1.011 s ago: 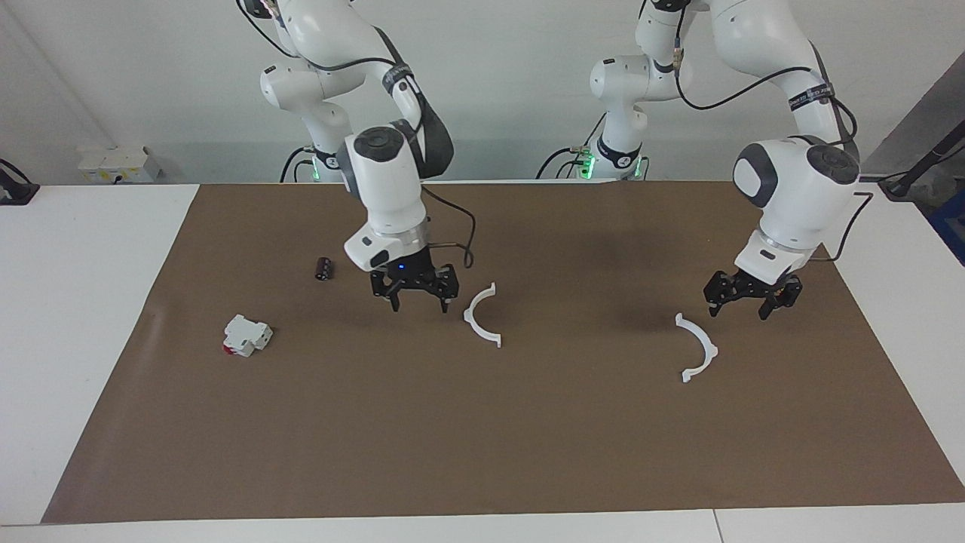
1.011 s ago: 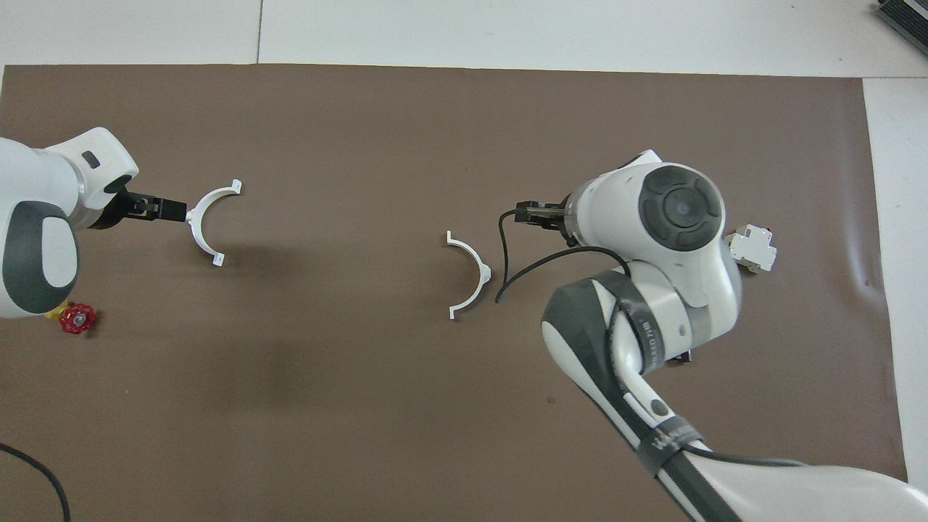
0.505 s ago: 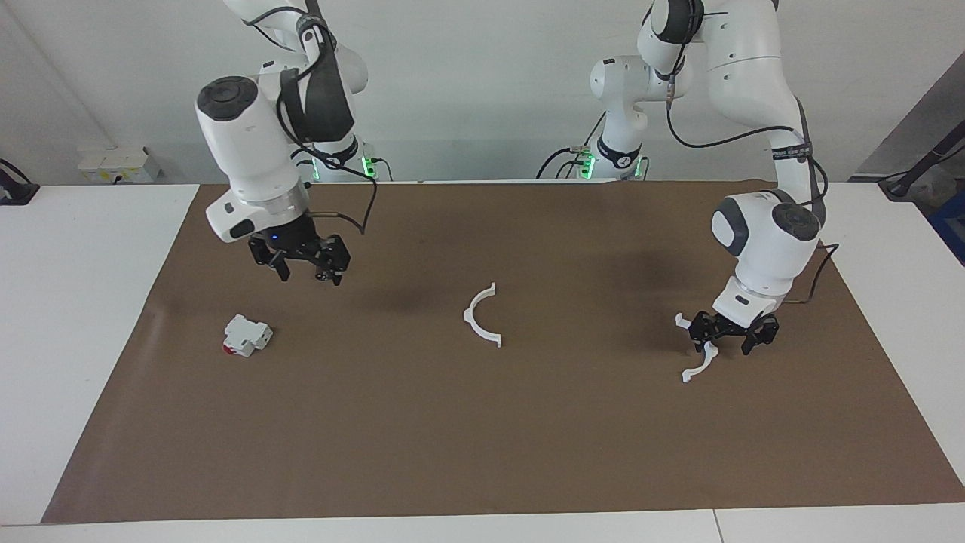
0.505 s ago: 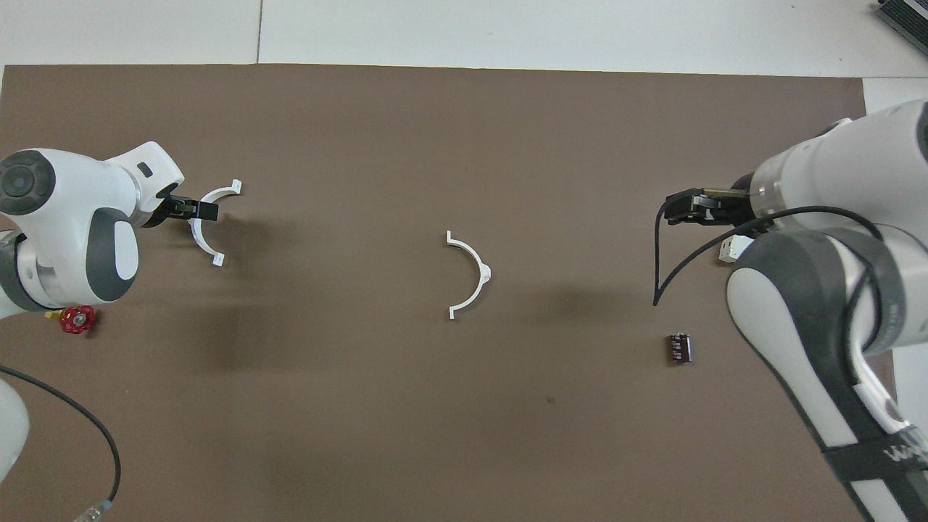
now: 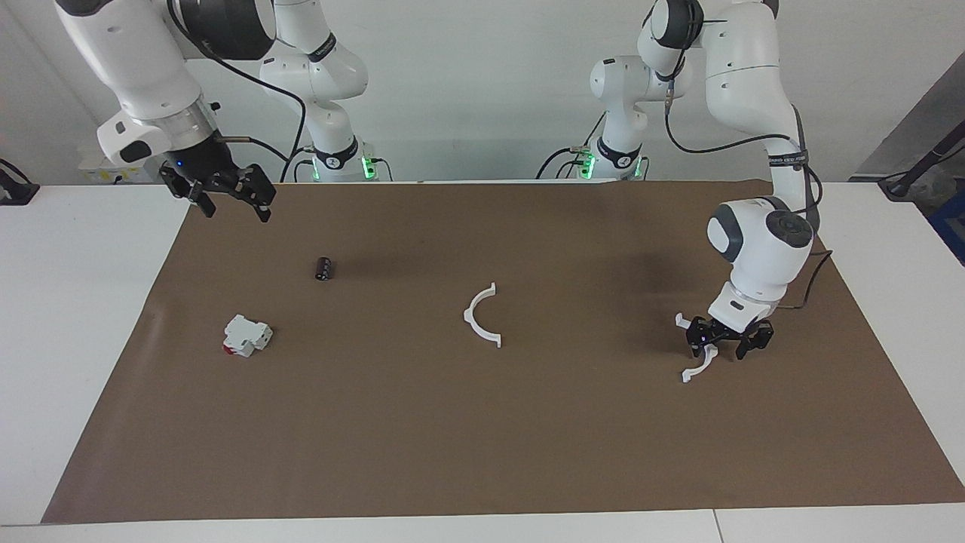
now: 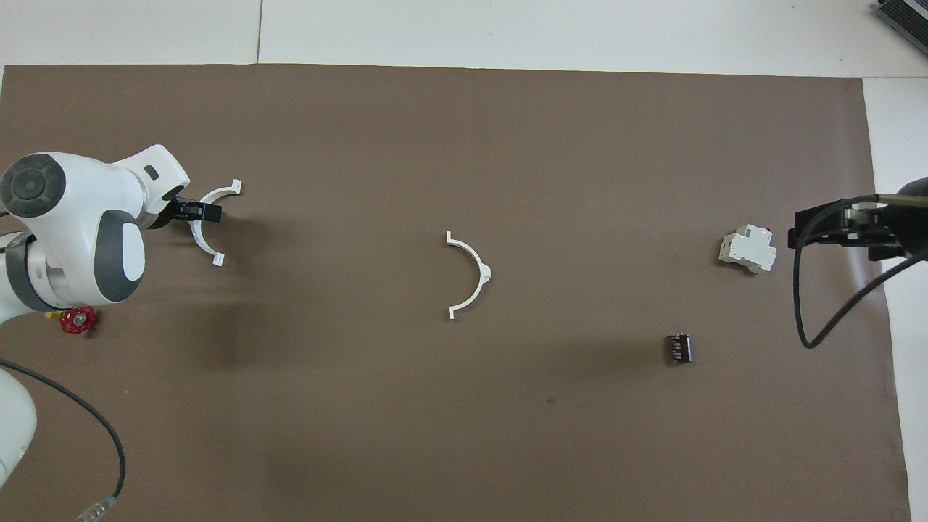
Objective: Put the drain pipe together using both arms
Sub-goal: 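Carry the held clamp half with the left gripper toward the placed half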
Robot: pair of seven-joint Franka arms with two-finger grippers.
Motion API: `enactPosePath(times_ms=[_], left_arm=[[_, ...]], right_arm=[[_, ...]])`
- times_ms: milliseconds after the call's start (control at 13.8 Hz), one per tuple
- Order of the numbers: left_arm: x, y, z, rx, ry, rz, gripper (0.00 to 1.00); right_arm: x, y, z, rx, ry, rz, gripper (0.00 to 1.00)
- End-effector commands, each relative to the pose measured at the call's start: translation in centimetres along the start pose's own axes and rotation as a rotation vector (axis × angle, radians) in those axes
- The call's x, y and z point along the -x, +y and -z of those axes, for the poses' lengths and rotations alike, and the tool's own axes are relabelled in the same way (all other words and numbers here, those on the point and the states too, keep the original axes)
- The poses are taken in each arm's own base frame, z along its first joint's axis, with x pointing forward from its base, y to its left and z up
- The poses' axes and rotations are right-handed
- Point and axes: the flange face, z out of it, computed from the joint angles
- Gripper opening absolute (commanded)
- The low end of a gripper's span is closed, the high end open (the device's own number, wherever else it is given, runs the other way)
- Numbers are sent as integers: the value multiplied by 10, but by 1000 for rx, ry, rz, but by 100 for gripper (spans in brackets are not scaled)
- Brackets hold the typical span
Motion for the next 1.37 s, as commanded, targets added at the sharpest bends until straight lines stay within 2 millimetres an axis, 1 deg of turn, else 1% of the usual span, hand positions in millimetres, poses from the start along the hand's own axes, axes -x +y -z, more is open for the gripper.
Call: enactPosePath(times_ms=[0, 72, 144, 217, 289, 361, 433, 505, 578, 650, 722, 794, 866, 1083, 1227, 1300], left_arm=[[7, 4, 4, 5, -23, 5, 66], [9, 5, 4, 9, -40, 3, 53], [9, 4, 10, 11, -46, 5, 42], [11, 5, 10, 14, -61, 6, 33], [11, 6, 12, 15, -65, 17, 14], [16, 9, 9, 16, -74, 51, 0], [17, 14, 13, 17, -70, 52, 0], [13, 22, 17, 17, -60, 41, 0], [9, 36, 22, 20, -55, 23, 0], [6, 50, 25, 23, -51, 5, 0], [4, 66, 28, 26, -47, -11, 0], [4, 90, 27, 30, -52, -8, 0], [3, 112, 28, 31, -51, 8, 0], [6, 187, 34, 45, -48, 24, 0], [15, 231, 37, 52, -58, 49, 0], [19, 248, 38, 53, -61, 63, 0]], right_arm=[[-1, -1, 3, 15, -18, 24, 100], [1, -2, 4, 7, -18, 18, 100], [2, -2, 3, 7, -22, 24, 100], [2, -2, 3, 7, -22, 24, 100], [3, -1, 4, 7, -22, 24, 100], [4, -2, 3, 8, -28, 28, 100], [5, -6, 4, 25, -26, 43, 100], [5, -8, 5, 38, -23, 66, 100], [4, -6, 7, 42, -33, 70, 100], [5, -6, 14, 45, -35, 81, 100], [6, -5, 15, 46, -44, 90, 100], [7, -4, 13, 35, -44, 86, 100], [7, -2, 12, 32, -44, 75, 100], [8, -2, 10, 32, -49, 68, 100], [9, -3, 9, 32, -50, 71, 100], [8, -1, 10, 32, -50, 69, 100]])
